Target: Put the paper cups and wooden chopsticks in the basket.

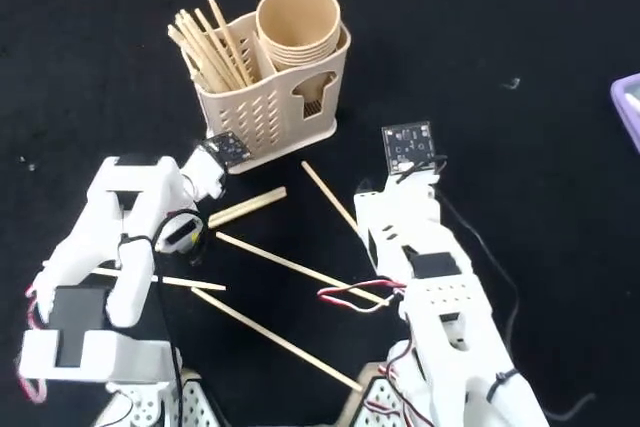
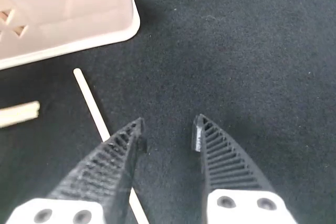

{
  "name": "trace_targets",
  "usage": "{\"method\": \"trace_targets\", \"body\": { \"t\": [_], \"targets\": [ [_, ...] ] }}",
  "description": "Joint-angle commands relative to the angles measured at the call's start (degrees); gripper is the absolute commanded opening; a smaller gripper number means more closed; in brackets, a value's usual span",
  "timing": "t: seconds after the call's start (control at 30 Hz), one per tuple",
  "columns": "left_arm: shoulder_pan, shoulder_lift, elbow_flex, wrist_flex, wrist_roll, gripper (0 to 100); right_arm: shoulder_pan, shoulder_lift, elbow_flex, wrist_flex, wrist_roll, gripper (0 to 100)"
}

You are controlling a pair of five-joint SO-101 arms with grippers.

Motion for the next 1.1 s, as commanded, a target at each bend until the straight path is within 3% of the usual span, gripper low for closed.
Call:
{"method": "trace_targets", "body": {
  "t": [0.0, 0.3, 0.5, 0.77, 1.07],
  "targets": [
    [-2.59, 0.53, 1.36, 1.32, -1.85, 11, 0.88, -1.71, -0.4, -1.14, -0.35, 15.2],
    [-4.0, -0.09, 1.45, 1.32, -1.93, 3, 0.88, -1.71, -0.31, -1.14, -0.35, 15.2],
    [-4.09, -12.04, 5.49, 1.67, -2.02, 3, 0.88, -1.71, -0.31, -1.14, -0.35, 15.2],
    [-4.18, -32.26, 7.87, 17.23, -3.69, 3, -1.23, -1.63, -0.13, -1.14, -0.09, 15.2],
    [-4.18, -50.37, 1.54, 27.25, -1.23, 3, -1.49, -1.71, 0.4, -1.14, 0.0, 15.2]
  ]
}}
